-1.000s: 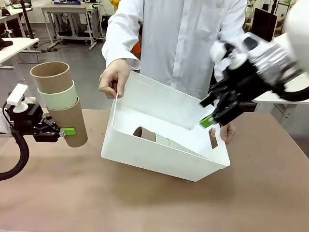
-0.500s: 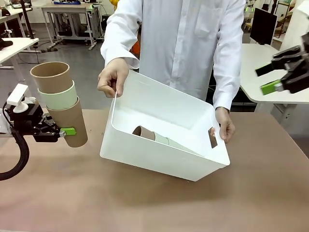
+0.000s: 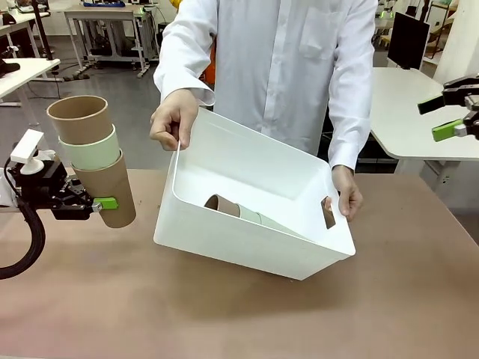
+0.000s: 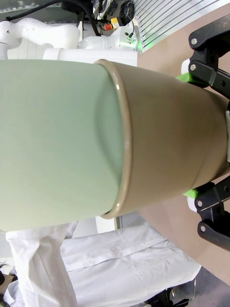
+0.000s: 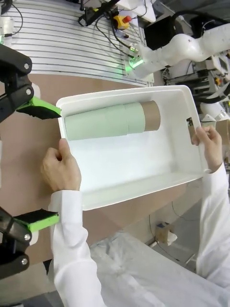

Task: Stack the cups and store them in the basket.
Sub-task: Place the stack of Reusable plastic cups into the Pantry Basket.

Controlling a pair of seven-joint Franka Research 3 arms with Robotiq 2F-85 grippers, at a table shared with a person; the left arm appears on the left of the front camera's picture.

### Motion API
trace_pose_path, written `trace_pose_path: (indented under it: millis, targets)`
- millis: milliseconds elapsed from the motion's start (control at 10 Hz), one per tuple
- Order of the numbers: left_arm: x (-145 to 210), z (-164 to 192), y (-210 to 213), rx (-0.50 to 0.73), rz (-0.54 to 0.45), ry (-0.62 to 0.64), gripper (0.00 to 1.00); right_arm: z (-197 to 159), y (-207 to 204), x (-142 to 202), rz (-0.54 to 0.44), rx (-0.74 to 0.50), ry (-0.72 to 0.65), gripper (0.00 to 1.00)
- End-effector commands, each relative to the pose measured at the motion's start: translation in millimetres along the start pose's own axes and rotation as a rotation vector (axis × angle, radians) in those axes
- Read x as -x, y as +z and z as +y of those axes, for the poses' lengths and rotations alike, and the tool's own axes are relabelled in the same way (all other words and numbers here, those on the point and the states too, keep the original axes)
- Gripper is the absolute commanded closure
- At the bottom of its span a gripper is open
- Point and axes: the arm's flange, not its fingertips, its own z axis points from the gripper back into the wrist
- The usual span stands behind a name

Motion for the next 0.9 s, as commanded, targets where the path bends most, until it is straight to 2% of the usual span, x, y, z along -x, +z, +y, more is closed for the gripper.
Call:
trace_pose_path:
  millis: [0,800]
  targets:
    - [-4.9,0.5,-1.8,-0.01,-0.017,-0.011,0.15,8.1,-5.1,-7.2,0.004,0.006,-0.01,0.0]
    - [-4.9,0.5,-1.8,-0.01,-0.017,-0.011,0.15,8.1,-5.1,-7.2,0.004,0.006,-0.01,0.0]
